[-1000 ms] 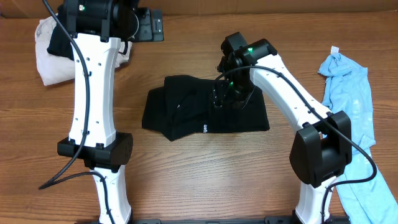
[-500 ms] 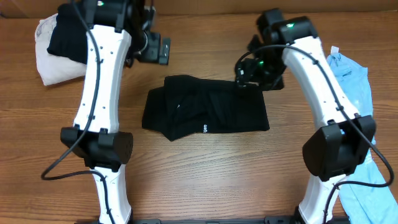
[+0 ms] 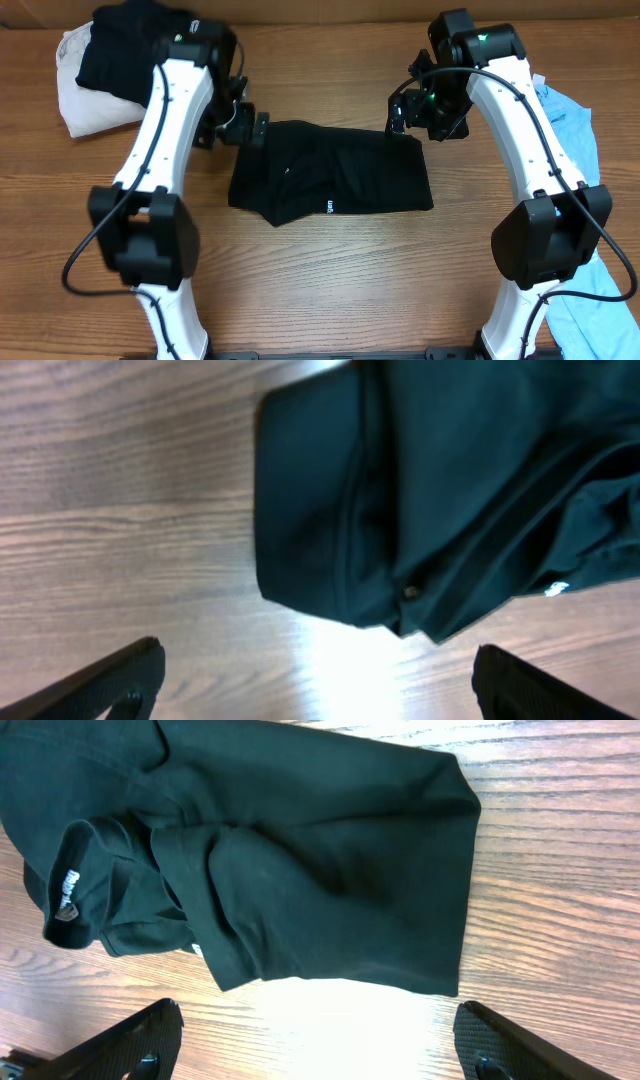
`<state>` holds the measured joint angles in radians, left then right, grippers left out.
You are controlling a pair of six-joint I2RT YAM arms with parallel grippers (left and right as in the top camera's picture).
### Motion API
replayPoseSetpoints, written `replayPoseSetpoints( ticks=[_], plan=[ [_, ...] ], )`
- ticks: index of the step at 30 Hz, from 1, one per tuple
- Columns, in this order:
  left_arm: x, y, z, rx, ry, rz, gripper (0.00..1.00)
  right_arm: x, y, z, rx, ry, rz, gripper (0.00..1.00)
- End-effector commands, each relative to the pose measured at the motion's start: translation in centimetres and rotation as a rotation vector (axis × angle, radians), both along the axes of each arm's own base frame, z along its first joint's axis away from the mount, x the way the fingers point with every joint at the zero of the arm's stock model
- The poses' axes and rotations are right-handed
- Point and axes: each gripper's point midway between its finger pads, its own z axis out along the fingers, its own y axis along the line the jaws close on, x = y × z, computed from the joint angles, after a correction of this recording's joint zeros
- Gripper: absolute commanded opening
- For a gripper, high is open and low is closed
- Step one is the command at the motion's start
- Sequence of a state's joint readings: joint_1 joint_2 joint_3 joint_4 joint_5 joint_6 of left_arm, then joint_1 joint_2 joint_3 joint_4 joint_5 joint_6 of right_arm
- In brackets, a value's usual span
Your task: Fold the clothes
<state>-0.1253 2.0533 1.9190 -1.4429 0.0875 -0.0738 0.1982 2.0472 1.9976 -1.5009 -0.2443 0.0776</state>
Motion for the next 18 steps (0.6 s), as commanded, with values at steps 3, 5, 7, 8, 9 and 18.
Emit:
replayPoseSetpoints(
  ticks=[3,5,7,8,9,18],
  plan=[
    [-2.0,0.1,-1.8,-0.074,-0.032,-0.031,1.00,0.4,-0.1,0.6,-0.014,-0.030,0.009,0.91],
    [-2.4,-0.7,-3.5,-0.125,-0.031,-0.066,1.00,0.4,-0.1,0.6,-0.014,-0.030,0.009,0.91],
    [-2.8,-0.9,-5.2,-0.142,-0.029,-0.084,0.99,0.4,-0.1,0.6,-0.014,-0.029,0.009,0.91],
    [-2.9,-1.0,-5.9,-0.145,-0.029,-0.097,0.99,0.3,-0.1,0.6,-0.016,-0.027,0.009,0.91],
    [-3.1,-0.9,-6.7,-0.143,-0.030,-0.102,0.99,0.2,-0.2,0.5,-0.022,-0.024,0.008,0.91],
    [-3.2,1.0,-11.9,-0.202,-0.100,-0.053,0.99,0.1,-0.9,0.4,-0.062,-0.019,0.005,0.91]
  ],
)
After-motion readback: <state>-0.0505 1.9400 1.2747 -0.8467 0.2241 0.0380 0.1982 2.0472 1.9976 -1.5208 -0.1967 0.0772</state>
